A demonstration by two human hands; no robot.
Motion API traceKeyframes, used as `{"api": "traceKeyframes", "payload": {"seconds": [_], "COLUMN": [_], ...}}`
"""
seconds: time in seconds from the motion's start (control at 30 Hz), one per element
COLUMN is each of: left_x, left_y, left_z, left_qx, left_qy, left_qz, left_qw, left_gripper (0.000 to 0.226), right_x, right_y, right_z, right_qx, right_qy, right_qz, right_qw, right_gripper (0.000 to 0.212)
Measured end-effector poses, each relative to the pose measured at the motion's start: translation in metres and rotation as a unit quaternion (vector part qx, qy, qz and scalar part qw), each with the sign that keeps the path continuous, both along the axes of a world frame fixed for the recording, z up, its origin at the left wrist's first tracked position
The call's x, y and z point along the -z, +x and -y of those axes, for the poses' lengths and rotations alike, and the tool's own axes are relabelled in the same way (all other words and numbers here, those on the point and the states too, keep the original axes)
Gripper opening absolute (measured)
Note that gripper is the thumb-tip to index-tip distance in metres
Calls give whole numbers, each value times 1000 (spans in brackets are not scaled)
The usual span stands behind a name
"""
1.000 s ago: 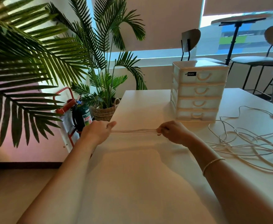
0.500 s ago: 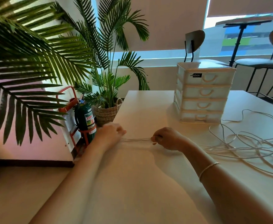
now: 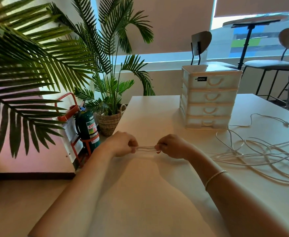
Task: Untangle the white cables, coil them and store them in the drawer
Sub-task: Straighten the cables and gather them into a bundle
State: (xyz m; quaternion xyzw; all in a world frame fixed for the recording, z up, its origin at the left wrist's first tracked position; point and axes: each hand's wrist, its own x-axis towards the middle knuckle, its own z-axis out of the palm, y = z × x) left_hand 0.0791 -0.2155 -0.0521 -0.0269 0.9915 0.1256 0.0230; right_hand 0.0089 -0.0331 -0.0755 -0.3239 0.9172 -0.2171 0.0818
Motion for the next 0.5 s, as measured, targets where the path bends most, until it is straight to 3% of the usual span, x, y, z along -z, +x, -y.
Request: {"api": "traceKeyframes", "payload": {"seconds": [0.27,0.5], "left_x": [8,26], "left_y": [-14,-18], "left_z": [-49,-42], "left_qx": [25,15], "left_qy": [95,96], "left_qz": [43,2], "left_qw": [994,995], "left_gripper": [33,31], "right_x": [-5,-10], "right_y": [4,-4], "right_z": [-2,-26], "right_qx": [2,14], "right_qy": [-20,-107], "right_qz": [6,233], "right_qw": [1000,967], "right_gripper": [28,18]}}
